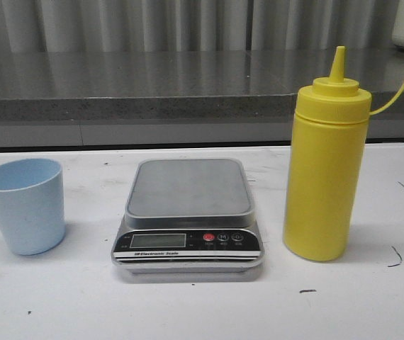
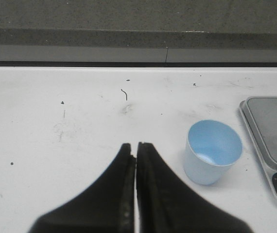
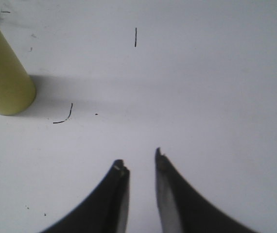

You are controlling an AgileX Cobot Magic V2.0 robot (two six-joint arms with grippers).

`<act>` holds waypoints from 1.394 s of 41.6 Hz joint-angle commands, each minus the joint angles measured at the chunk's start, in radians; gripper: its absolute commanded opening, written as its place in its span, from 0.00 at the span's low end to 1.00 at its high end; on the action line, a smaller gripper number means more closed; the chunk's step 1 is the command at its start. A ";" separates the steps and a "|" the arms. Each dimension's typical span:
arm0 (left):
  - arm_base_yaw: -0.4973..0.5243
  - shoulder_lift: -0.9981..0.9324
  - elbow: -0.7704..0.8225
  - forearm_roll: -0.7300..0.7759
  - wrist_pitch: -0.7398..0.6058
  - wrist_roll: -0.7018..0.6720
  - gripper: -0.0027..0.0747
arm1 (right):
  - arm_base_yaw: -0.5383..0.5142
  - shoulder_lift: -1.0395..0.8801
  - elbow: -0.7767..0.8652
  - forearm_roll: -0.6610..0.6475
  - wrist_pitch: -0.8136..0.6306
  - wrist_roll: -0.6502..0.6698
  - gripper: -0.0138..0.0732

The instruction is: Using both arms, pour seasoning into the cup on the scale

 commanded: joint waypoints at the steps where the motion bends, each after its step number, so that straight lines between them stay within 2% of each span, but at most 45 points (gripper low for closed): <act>1: 0.001 0.013 -0.025 -0.009 -0.071 -0.002 0.26 | -0.005 0.008 -0.027 -0.015 -0.057 -0.021 0.66; 2: 0.001 0.013 -0.025 -0.009 -0.071 -0.002 0.34 | -0.005 0.008 -0.027 -0.015 -0.057 -0.021 0.70; 5: 0.001 0.015 -0.025 -0.009 -0.071 -0.002 0.53 | -0.005 0.008 -0.027 -0.015 -0.055 -0.021 0.75; 7: 0.001 0.023 -0.029 -0.009 -0.069 0.000 0.62 | -0.005 0.008 -0.027 -0.015 -0.052 -0.021 0.75; 9: 0.001 0.042 -0.038 -0.012 -0.056 0.019 0.66 | -0.005 0.008 -0.027 -0.015 -0.048 -0.021 0.75; 14: 0.001 0.115 -0.089 -0.042 -0.004 0.036 0.66 | -0.005 0.008 -0.027 -0.015 -0.039 -0.021 0.75; 23: -0.001 0.314 -0.202 -0.227 0.078 0.204 0.66 | -0.005 0.008 -0.027 -0.015 -0.035 -0.021 0.75; 26: -0.001 0.386 -0.235 -0.237 0.102 0.206 0.66 | -0.005 0.008 -0.027 -0.015 -0.035 -0.021 0.75; 33: -0.011 0.548 -0.306 -0.241 0.121 0.208 0.66 | -0.005 0.008 -0.027 -0.015 -0.034 -0.021 0.75; 40: -0.092 0.716 -0.358 -0.192 0.117 0.219 0.66 | -0.005 0.008 -0.027 -0.015 -0.035 -0.021 0.75; 48: -0.162 0.900 -0.424 -0.078 0.133 0.100 0.66 | -0.005 0.008 -0.027 -0.015 -0.035 -0.021 0.75; 58: -0.179 1.079 -0.521 -0.082 0.140 0.090 0.65 | -0.005 0.008 -0.027 -0.015 -0.034 -0.021 0.75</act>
